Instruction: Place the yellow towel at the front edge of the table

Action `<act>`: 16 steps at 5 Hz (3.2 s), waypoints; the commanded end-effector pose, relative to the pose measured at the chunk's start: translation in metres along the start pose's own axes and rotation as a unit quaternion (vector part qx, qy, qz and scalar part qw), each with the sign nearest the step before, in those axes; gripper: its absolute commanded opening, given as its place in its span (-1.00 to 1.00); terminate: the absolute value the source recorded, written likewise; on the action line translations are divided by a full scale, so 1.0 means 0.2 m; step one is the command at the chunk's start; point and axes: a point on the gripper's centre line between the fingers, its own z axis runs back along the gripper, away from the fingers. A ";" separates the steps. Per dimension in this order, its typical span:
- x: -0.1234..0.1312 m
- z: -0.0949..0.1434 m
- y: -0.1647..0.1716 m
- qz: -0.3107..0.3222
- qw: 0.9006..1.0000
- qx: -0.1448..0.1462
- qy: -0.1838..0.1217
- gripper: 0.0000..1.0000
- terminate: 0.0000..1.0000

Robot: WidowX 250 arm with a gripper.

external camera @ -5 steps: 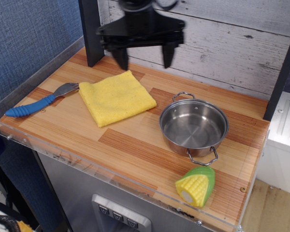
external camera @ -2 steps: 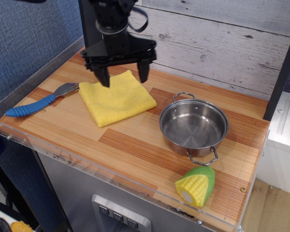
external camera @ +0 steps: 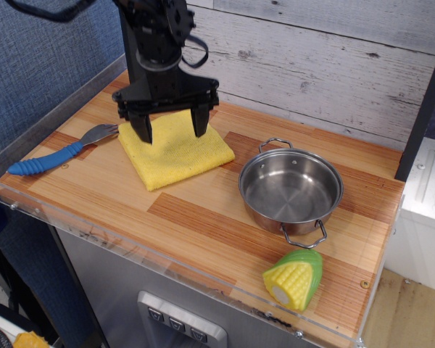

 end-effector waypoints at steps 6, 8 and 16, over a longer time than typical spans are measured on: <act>-0.09 -0.11 -0.13 -0.003 1.000 -0.005 -0.001 1.00 -1.00; -0.32 -0.06 -0.20 -0.046 0.999 -0.016 0.013 1.00 -1.00; -0.48 0.07 0.03 -0.007 1.000 0.001 0.006 1.00 -1.00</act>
